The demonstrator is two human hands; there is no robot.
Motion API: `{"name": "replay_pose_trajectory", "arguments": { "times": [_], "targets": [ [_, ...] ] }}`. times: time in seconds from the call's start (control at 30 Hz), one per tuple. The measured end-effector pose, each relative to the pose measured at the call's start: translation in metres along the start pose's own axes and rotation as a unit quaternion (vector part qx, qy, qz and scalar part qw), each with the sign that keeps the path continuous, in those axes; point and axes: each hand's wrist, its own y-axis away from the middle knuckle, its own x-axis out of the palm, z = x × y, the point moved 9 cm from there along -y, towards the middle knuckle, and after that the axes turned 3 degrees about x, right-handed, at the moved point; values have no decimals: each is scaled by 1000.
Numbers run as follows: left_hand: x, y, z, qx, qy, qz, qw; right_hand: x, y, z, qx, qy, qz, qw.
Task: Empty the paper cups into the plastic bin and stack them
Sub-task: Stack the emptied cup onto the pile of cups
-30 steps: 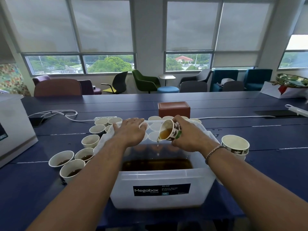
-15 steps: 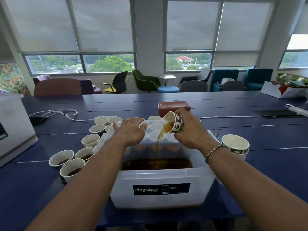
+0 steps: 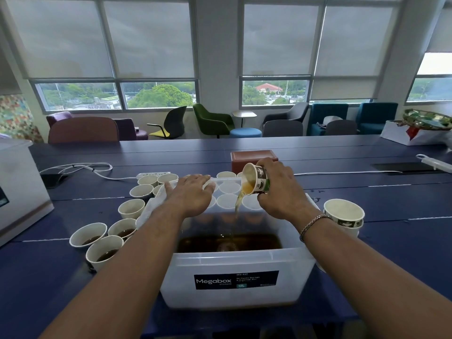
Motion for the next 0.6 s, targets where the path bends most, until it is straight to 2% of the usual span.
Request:
{"name": "replay_pose_trajectory", "arguments": {
  "times": [0.6],
  "targets": [
    [-2, 4, -3, -3, -1, 5, 1000, -17, 1, 20, -81, 79, -119, 986]
  ]
}}
